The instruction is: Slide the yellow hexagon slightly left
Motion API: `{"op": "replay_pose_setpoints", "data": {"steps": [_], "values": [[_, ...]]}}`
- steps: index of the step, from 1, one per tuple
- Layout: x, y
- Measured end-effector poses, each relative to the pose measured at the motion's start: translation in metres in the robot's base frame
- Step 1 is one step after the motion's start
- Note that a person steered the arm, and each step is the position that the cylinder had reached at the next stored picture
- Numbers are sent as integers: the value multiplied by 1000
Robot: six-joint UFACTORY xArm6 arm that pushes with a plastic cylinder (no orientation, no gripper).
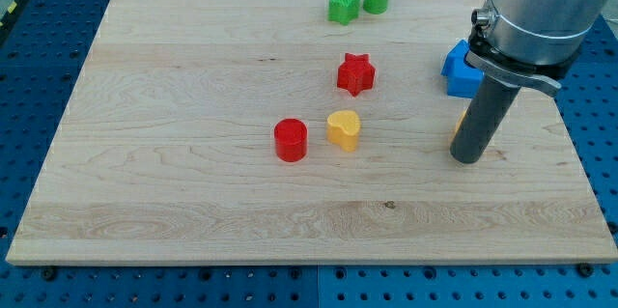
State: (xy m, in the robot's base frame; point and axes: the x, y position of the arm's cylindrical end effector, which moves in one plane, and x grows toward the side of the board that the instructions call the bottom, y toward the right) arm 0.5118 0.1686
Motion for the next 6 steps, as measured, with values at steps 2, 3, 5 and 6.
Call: {"op": "replay_pose_setpoints", "data": {"steps": [2,3,5,6], "values": [[22,32],[12,61],[-33,52],[-34,33]]}}
